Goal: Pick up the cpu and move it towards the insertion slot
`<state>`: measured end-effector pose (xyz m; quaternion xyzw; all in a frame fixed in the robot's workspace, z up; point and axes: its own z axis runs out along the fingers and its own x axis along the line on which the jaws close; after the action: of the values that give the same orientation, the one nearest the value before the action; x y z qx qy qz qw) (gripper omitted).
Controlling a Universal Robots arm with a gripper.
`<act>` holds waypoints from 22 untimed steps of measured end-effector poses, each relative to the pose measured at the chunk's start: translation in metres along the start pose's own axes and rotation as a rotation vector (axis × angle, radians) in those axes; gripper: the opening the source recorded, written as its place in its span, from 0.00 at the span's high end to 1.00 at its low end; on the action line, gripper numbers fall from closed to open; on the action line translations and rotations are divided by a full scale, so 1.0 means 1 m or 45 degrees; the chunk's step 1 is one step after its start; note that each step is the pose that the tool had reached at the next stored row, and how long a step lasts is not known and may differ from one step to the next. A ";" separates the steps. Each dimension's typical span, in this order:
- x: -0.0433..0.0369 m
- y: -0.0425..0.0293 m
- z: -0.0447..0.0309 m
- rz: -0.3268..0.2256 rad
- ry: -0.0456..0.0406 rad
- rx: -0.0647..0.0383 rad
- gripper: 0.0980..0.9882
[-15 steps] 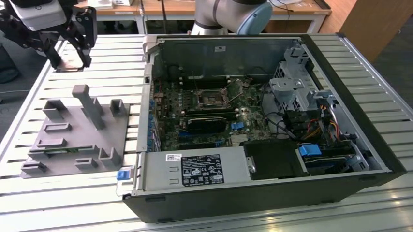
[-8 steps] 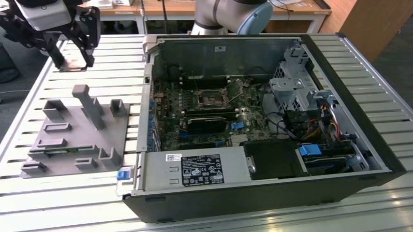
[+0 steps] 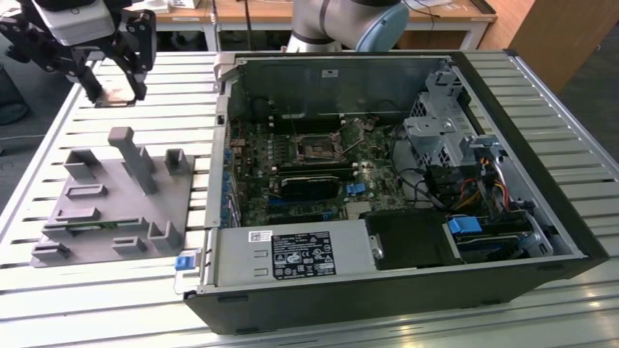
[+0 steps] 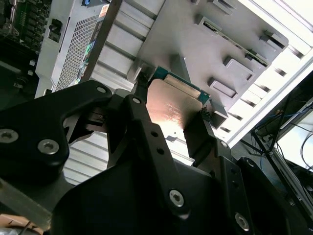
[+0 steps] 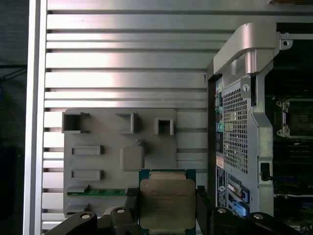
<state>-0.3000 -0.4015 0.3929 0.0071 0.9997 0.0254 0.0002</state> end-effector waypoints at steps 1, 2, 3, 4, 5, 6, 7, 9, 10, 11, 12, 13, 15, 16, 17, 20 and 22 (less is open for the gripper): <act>-0.0007 0.0001 0.0000 0.000 0.000 0.000 0.50; -0.0015 0.0001 0.0000 0.000 0.000 0.000 0.50; -0.0023 0.0002 0.0000 0.000 0.000 0.000 0.50; -0.0030 0.0003 0.0000 0.000 0.000 0.000 0.50; -0.0038 0.0004 0.0000 0.000 0.000 0.000 0.50; -0.0046 0.0005 0.0000 0.000 0.000 0.000 0.50; -0.0053 0.0005 0.0001 0.000 0.000 0.000 0.50; -0.0069 0.0007 0.0001 0.000 0.000 0.000 0.50; -0.0077 0.0008 0.0000 0.000 0.000 0.000 0.50; -0.0084 0.0009 0.0001 0.000 0.000 0.000 0.50; -0.0092 0.0010 0.0001 0.000 0.000 0.000 0.50; -0.0099 0.0011 0.0001 0.000 0.000 0.000 0.50; -0.0115 0.0012 0.0001 0.000 0.000 0.000 0.50; -0.0122 0.0013 0.0001 0.000 0.000 0.000 0.50; -0.0130 0.0014 0.0001 0.000 0.000 0.000 0.50; -0.0152 0.0017 0.0001 0.000 0.000 0.000 0.50; -0.0167 0.0019 0.0002 0.000 0.000 0.000 0.50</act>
<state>-0.2833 -0.3998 0.3928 0.0071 0.9997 0.0254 0.0003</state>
